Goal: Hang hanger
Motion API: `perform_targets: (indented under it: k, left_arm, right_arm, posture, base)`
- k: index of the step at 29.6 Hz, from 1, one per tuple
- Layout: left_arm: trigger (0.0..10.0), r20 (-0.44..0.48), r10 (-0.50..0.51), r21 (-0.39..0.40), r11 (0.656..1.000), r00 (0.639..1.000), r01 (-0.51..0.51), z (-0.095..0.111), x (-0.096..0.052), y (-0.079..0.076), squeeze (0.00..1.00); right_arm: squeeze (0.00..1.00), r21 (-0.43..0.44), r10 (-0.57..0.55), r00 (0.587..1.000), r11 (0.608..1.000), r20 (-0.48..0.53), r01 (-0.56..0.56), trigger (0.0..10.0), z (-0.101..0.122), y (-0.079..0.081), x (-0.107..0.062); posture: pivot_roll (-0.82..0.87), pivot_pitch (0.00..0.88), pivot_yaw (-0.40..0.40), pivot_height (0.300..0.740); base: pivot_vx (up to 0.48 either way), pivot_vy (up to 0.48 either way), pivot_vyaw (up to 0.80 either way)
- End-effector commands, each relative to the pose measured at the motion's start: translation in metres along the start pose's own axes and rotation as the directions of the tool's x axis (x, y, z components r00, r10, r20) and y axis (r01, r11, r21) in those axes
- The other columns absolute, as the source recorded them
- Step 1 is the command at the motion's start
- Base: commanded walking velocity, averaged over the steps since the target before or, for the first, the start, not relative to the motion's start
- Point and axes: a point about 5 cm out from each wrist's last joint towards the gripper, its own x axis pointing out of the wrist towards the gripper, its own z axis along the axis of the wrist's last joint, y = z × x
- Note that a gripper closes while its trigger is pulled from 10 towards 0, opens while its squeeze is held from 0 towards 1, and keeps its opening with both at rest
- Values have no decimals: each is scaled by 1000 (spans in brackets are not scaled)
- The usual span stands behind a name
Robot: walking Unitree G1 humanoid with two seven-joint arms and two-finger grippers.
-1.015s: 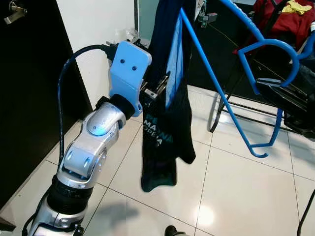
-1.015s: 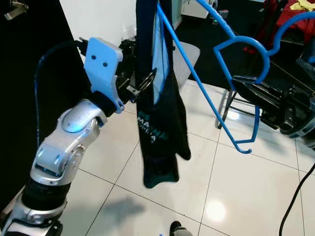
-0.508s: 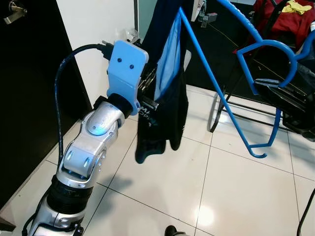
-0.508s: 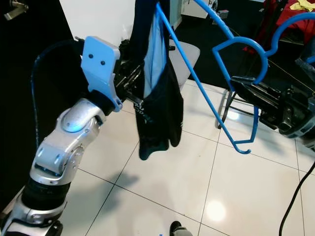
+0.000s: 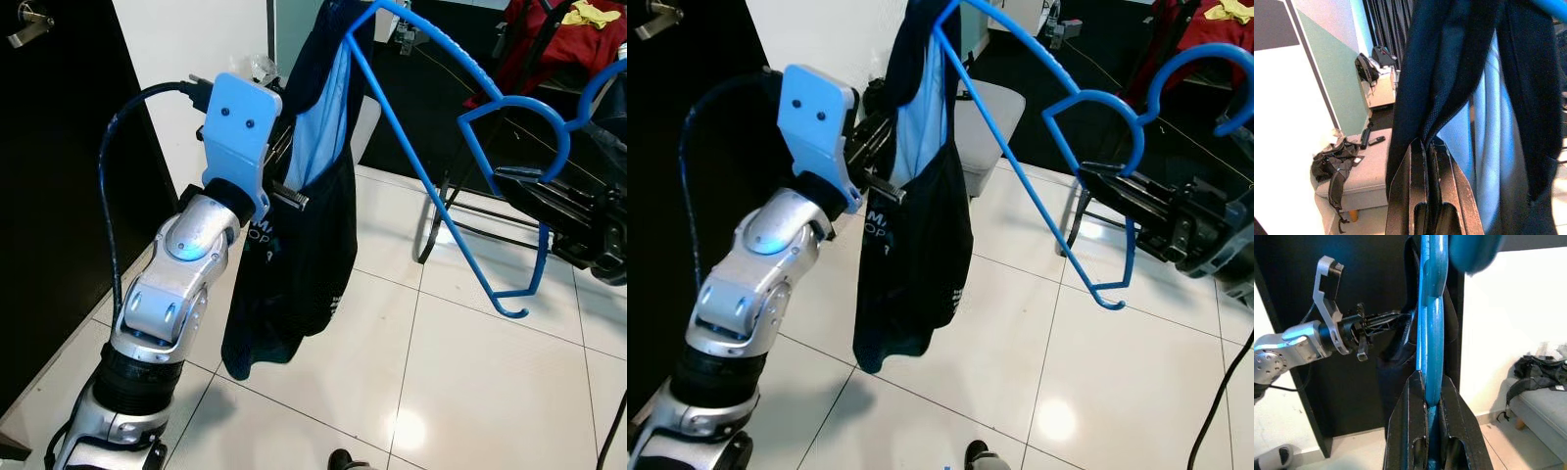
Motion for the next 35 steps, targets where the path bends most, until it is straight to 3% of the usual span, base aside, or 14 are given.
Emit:
perform_targets:
  k: [1, 4, 5, 11, 12, 21, 24, 25, 28, 30, 35]
  left_arm:
    - [902, 41, 17, 32, 999, 999, -18, 8, 4, 9, 0]
    - [196, 96, 70, 12, 997, 993, -72, 21, 14, 30, 0]
    - [196, 96, 70, 12, 997, 993, -72, 21, 14, 30, 0]
    - [824, 132, 90, 20, 995, 987, -93, 31, 19, 42, 0]
    - [1098, 164, 92, -3, 996, 982, -93, 40, 22, 48, 0]
    - [1216, 184, 60, -41, 998, 981, -54, 43, 24, 44, 0]
    - [1882, 187, 43, -63, 998, 981, -32, 42, 25, 39, 0]
    - [2039, 188, 36, -70, 997, 982, -23, 42, 26, 38, 0]
    - [2157, 186, 28, -72, 997, 982, -15, 42, 27, 36, 0]
    - [2941, 175, 15, -78, 997, 984, -1, 40, 28, 34, 0]
    - [2941, 172, 10, -80, 997, 985, 4, 39, 29, 34, 0]
  right_arm:
    - [0, -27, -20, 999, 999, -43, 18, 10000, -7, 1, 1]
    - [0, -34, -80, 991, 996, -109, 77, 10000, -22, -2, 0]
    - [0, -34, -80, 991, 996, -109, 77, 10000, -22, -2, 0]
    - [0, -34, -118, 982, 993, -146, 114, 10000, -32, -5, -1]
    - [0, -39, -173, 963, 985, -208, 169, 10000, -44, -9, -3]
    - [0, -40, -187, 947, 982, -262, 183, 10000, -55, -9, -2]
    - [0, -2, -101, 950, 994, -295, 106, 10000, -65, 4, 4]
    - [0, 38, -24, 957, 999, -288, 37, 10000, -66, 15, 7]
    - [0, 73, 39, 963, 997, -268, -20, 10000, -65, 24, 9]
    - [0, 125, 133, 963, 986, -233, -106, 10000, -61, 37, 10]
    - [0, 136, 153, 962, 983, -227, -124, 10000, -60, 40, 9]
  posture:
    - [-28, 179, -11, 740]
    - [-26, 180, -9, 740]
    - [-26, 180, -9, 740]
    - [-25, 181, -6, 740]
    - [-25, 182, -6, 740]
    - [-25, 183, -7, 740]
    - [-25, 184, -9, 740]
    - [-22, 184, -9, 740]
    - [-22, 184, -8, 740]
    - [-25, 183, -6, 740]
    - [-27, 182, -5, 740]
  base:
    - [0, 0, 0]
    - [0, 0, 0]
    - [0, 0, 0]
    - [0, 0, 0]
    - [0, 0, 0]
    - [0, 0, 0]
    - [0, 0, 0]
    - [0, 0, 0]
    - [0, 0, 0]
    - [0, 0, 0]
    - [0, 0, 0]
